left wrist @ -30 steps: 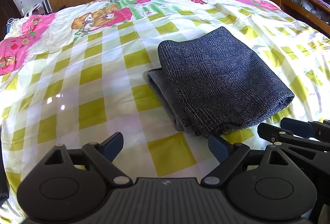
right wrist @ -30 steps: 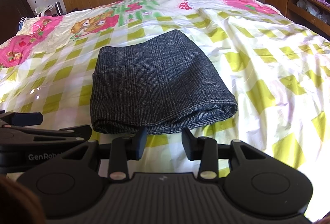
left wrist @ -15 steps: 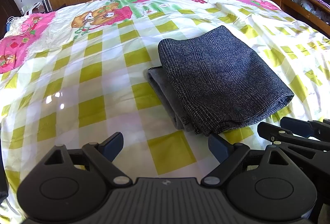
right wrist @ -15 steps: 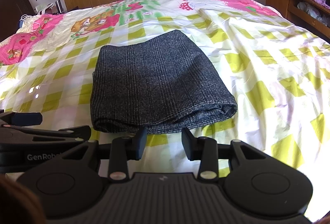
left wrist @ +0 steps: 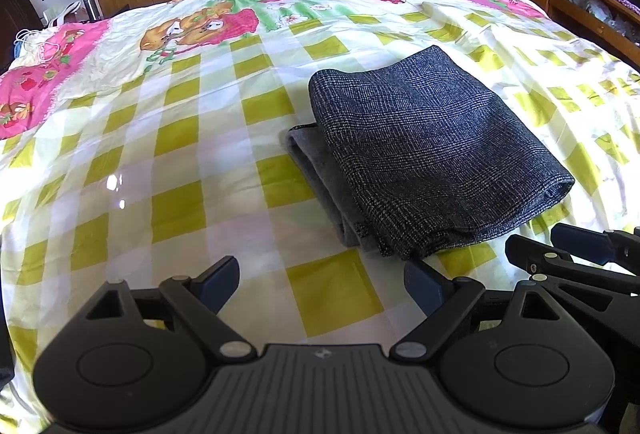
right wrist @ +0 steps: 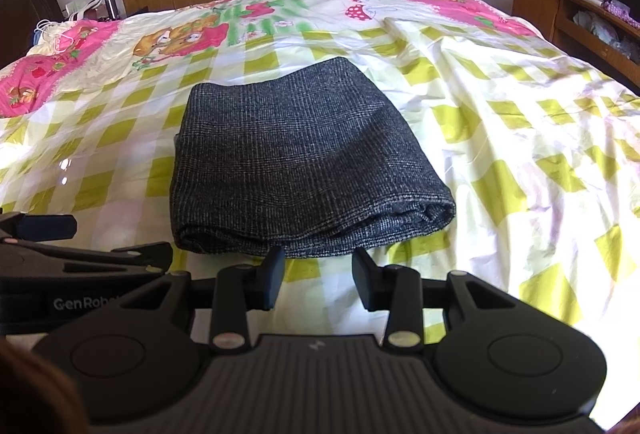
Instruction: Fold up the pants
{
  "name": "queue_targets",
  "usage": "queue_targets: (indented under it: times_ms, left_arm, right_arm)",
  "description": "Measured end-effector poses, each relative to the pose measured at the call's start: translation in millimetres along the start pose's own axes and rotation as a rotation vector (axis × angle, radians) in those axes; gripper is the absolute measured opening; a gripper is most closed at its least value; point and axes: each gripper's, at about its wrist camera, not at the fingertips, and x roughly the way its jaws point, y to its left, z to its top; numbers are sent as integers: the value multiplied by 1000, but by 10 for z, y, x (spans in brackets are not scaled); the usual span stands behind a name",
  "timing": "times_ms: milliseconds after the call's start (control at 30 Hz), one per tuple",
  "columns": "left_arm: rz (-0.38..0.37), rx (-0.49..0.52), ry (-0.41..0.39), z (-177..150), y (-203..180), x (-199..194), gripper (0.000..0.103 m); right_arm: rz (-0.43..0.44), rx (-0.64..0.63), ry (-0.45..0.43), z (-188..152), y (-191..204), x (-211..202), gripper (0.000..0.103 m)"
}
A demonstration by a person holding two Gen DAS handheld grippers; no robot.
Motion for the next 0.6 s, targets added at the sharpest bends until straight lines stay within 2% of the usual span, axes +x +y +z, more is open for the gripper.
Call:
queue_targets:
  times_ms: [600]
  left_arm:
    - [47,26,6,-31,-55,28,99]
  right_arm:
    - [-54,-58,0,-4,102,10,39]
